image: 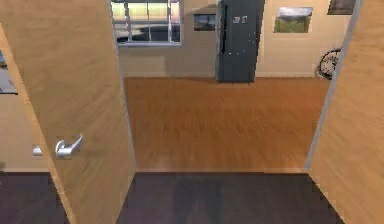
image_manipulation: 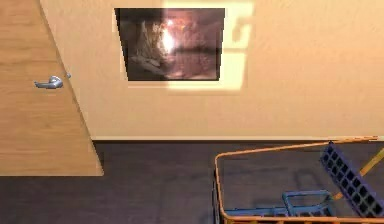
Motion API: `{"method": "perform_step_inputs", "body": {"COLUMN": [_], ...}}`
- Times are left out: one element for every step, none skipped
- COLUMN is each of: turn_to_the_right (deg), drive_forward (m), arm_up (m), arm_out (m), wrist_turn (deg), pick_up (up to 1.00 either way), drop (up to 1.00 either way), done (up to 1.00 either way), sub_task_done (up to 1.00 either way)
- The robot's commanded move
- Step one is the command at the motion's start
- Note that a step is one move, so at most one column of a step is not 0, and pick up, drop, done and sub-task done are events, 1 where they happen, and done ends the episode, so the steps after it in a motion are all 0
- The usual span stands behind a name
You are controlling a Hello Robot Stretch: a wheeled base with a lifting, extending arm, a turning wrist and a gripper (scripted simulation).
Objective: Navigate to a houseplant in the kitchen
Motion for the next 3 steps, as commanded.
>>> {"method": "perform_step_inputs", "body": {"turn_to_the_right": [0.0,24.0,0.0], "drive_forward": [0.20,0.00,1.00], "arm_up": [0.00,0.00,0.00], "arm_out": [0.00,0.00,0.00], "wrist_turn": [0.0,0.0,0.0], "pick_up": [0.00,0.00,0.00], "drop": [0.00,0.00,0.00], "done": [0.00,0.00,0.00], "sub_task_done": [0.00,0.00,0.00]}}
